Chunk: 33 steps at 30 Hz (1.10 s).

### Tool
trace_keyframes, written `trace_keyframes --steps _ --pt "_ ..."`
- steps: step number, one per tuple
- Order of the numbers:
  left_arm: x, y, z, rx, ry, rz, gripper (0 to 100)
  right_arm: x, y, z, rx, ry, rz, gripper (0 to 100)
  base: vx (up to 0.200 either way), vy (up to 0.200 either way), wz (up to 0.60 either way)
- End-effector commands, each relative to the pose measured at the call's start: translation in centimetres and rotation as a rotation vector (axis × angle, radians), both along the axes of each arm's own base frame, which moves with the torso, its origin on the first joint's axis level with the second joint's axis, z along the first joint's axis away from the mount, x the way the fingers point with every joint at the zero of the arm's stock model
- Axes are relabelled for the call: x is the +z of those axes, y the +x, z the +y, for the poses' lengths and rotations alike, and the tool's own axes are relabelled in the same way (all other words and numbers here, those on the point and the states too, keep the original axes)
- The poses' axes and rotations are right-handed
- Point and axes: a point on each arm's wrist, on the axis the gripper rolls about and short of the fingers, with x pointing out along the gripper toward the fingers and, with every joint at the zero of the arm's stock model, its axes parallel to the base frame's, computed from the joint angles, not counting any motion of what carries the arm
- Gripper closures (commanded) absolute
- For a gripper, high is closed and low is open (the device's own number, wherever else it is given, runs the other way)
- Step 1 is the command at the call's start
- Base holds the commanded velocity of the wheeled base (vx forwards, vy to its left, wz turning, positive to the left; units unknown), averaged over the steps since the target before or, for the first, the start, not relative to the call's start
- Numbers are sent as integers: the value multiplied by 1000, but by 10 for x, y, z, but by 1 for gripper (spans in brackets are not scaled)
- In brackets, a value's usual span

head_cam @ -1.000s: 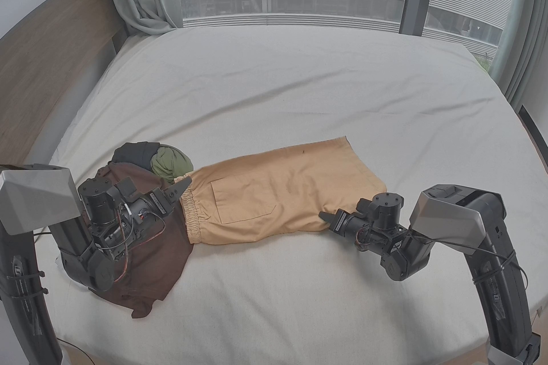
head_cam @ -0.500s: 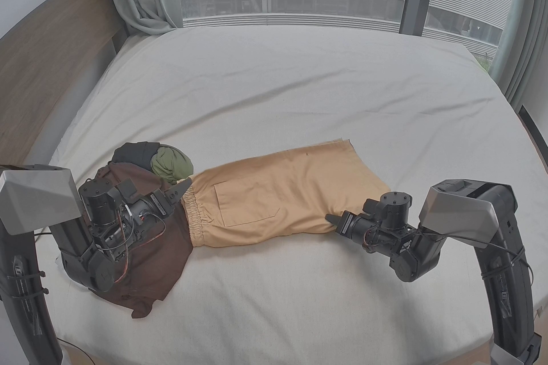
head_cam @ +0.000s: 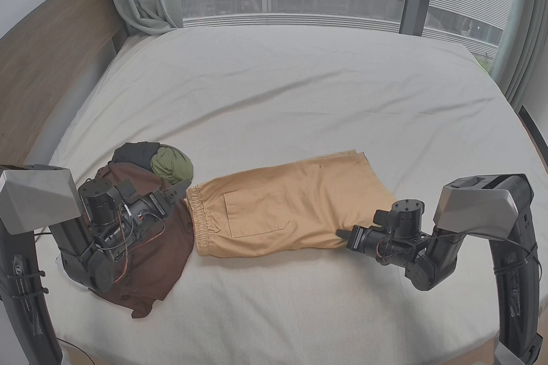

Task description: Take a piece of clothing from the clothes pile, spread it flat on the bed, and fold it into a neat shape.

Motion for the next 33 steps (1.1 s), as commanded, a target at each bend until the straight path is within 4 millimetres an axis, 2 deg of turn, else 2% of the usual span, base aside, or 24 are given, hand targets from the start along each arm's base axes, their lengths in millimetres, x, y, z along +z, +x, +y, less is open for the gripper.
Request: trace_keyframes --steps 1,10,20,32,33 --pt "-2 0 0 0 0 7 0 10 -20 -9 -1 -51 13 100 0 0 0" --pt "-10 0 -1 -5 3 29 0 7 -51 -25 5 -165 48 100 0 0 0" --pt "-12 -1 -3 -42 -14 45 0 -2 -83 -38 15 -204 113 100 0 0 0" --pt "-14 -8 -9 -92 -35 75 0 -3 -89 -40 16 -202 111 100 0 0 0" --pt "-14 -9 -10 -92 -50 84 0 -4 -89 -40 15 -201 113 0 0 0 0"
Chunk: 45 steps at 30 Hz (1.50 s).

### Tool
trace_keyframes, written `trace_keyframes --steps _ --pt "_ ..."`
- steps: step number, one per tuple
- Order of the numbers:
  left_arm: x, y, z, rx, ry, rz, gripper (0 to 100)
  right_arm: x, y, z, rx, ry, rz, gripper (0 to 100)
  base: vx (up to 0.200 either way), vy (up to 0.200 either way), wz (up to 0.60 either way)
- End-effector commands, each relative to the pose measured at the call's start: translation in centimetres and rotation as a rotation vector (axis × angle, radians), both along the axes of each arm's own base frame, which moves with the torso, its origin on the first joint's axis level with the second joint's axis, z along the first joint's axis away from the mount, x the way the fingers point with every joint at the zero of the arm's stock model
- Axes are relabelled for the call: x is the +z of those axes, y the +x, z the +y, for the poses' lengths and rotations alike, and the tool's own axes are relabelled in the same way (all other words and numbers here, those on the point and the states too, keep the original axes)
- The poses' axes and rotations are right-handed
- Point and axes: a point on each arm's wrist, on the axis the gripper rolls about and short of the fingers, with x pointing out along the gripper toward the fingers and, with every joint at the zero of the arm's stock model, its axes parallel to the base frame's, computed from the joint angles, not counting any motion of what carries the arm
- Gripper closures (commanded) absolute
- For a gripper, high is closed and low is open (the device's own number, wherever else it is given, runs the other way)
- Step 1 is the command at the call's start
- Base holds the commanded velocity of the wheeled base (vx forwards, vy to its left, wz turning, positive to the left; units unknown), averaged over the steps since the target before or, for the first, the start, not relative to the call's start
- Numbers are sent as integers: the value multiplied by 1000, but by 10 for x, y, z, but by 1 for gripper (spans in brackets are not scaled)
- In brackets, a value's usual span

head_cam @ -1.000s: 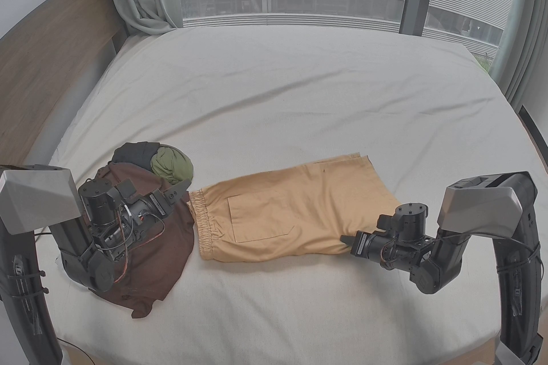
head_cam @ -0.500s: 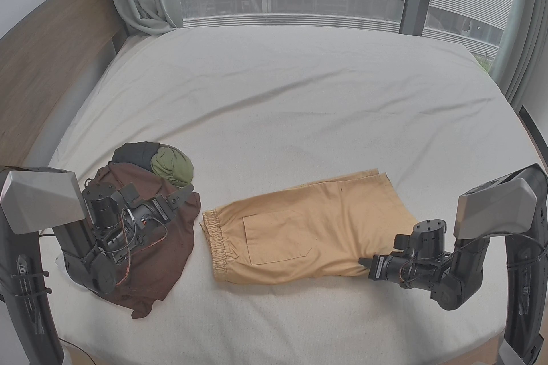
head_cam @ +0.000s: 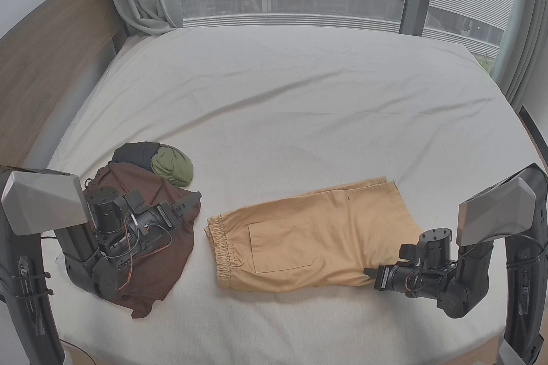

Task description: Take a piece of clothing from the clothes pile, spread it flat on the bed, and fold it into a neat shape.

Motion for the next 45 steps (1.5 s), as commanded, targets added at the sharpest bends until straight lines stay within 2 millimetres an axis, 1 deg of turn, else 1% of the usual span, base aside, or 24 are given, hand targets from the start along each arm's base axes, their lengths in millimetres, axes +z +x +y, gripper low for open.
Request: trace_keyframes --steps 1,6,11,12,17,20,25,30,31,32,36,39,44,45 --pt "0 -2 -2 -4 -13 10 0 -2 -1 0 1 -1 9 0 0 0 0" --pt "0 -3 -3 -36 -16 13 0 -4 -4 -1 0 -7 26 0 0 0 0" --pt "-5 -4 -3 -47 -13 28 0 -4 -17 -5 5 -27 67 0 0 0 0" --pt "-5 -4 -4 -50 -14 29 0 -5 -25 -7 14 -41 91 0 0 0 0" --pt "-5 -6 -7 -71 -16 33 0 -7 -45 -11 83 -85 139 0 0 0 0" --pt "-6 -6 -8 -83 -16 35 0 -5 -48 -10 122 -62 140 0 0 0 0" --pt "-9 -10 -8 -97 -9 53 0 2 -51 -4 182 -12 81 0 0 0 0" --pt "-10 -12 -8 -113 -12 63 0 9 -52 0 248 26 57 0 0 0 0" --pt "-10 -13 -8 -114 -12 63 0 16 -51 2 287 60 38 0 0 0 0" --pt "-10 -14 -9 -116 -12 65 0 17 -51 2 292 64 35 0 0 0 0" --pt "-10 -14 -8 -115 -10 67 0 36 -44 4 308 102 -54 0 0 0 0" --pt "-11 -14 -9 -116 -10 69 0 45 -39 6 311 115 -104 0 0 0 0" --pt "-11 -14 -9 -119 -10 69 0 49 -33 8 327 134 -134 0 0 0 0" --pt "-11 -15 -11 -125 -12 72 0 51 -26 6 344 165 -146 0 0 0 0"
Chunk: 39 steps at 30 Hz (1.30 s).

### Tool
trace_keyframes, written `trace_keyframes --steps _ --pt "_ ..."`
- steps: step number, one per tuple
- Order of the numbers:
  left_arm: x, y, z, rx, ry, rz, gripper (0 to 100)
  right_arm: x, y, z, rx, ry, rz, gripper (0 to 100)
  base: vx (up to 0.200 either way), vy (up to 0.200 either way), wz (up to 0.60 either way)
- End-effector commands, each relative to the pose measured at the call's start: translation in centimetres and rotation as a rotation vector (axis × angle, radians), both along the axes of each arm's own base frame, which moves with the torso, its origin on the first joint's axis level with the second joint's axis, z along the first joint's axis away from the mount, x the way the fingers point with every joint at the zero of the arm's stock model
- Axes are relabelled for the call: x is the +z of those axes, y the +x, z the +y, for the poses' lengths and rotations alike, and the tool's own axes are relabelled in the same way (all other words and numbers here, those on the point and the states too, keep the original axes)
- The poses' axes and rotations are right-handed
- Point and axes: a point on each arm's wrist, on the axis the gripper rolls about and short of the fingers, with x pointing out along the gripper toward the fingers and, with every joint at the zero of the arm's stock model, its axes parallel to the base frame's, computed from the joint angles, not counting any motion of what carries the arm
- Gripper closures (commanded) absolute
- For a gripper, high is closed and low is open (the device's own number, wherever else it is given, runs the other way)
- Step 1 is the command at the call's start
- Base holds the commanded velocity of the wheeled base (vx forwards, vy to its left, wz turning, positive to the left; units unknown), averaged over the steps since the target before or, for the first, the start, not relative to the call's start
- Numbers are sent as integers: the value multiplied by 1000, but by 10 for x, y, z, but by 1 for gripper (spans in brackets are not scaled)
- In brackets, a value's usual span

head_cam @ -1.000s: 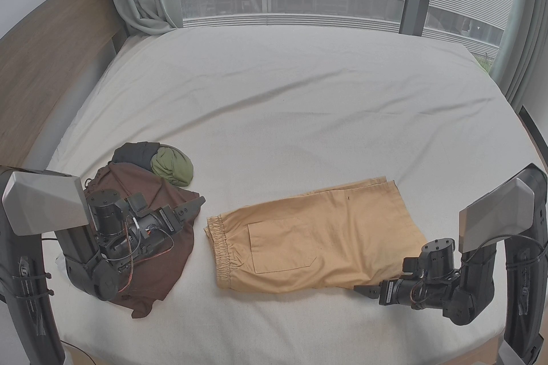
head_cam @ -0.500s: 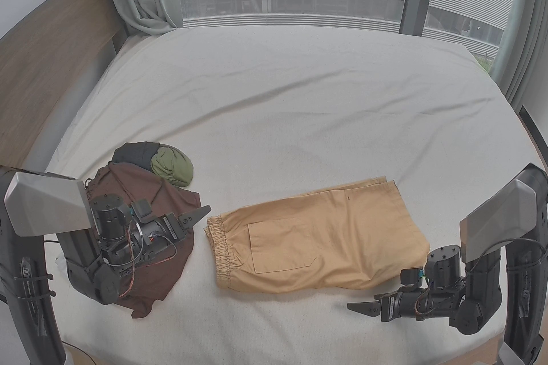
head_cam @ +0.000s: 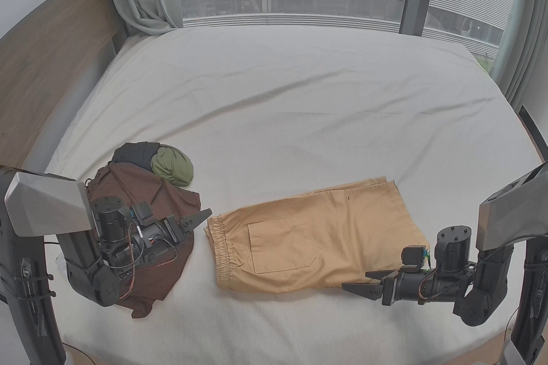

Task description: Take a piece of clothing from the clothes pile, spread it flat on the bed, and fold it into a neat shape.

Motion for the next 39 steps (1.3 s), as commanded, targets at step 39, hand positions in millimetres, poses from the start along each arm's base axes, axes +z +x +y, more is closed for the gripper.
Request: trace_keyframes --steps 39 --pt "-57 -4 -17 -34 2 188 0 9 20 -15 -35 57 -50 0 0 0 0"
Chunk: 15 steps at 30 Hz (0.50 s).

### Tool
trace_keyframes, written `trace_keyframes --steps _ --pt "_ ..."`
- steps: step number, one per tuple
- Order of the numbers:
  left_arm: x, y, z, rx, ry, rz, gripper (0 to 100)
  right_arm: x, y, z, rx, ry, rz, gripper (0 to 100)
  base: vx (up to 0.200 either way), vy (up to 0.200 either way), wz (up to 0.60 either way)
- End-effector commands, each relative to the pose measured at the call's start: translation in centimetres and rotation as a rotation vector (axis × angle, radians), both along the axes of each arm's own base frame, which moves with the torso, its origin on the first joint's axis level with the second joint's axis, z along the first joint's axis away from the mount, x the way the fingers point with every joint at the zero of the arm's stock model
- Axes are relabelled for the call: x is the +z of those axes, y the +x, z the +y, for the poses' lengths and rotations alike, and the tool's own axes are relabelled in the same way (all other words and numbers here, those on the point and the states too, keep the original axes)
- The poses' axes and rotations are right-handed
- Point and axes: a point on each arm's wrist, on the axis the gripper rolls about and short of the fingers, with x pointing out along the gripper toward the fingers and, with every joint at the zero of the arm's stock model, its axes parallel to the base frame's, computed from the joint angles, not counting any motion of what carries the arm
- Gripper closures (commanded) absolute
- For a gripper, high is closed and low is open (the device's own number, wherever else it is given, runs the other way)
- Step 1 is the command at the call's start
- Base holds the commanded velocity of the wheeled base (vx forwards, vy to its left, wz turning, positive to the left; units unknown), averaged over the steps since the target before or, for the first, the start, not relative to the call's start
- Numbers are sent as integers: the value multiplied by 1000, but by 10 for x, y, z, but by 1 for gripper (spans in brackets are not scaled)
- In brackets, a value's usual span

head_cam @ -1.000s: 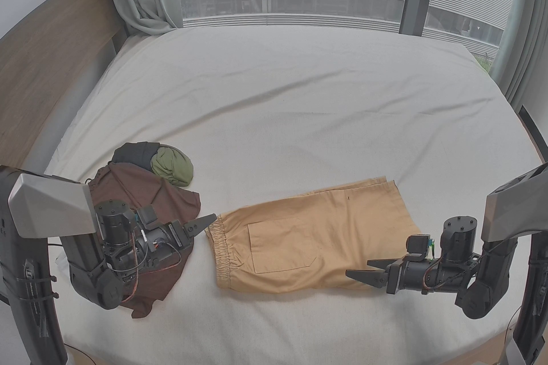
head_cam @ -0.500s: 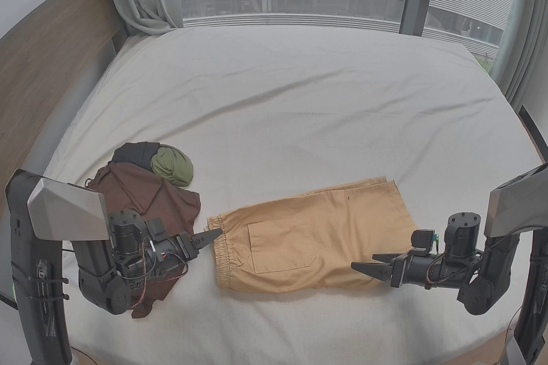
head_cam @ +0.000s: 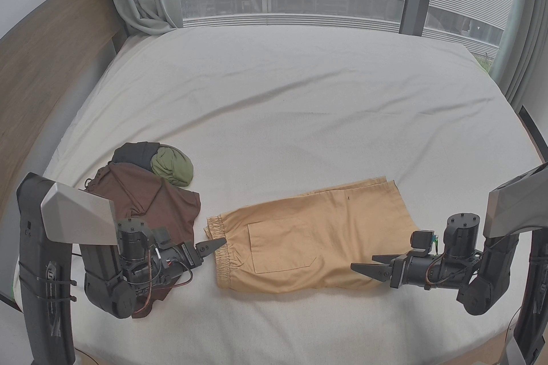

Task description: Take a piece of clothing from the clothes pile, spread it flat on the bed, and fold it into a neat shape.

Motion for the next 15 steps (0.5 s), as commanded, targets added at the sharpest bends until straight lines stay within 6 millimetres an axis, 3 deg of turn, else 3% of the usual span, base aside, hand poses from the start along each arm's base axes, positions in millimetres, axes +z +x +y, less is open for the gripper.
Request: trace_keyframes --steps 1,15 --pt "-10 1 -1 0 7 21 0 -1 0 0 -1 0 2 0 0 0 0" --pt "-22 6 -11 -20 13 24 0 2 0 0 -1 2 -8 0 0 0 0"
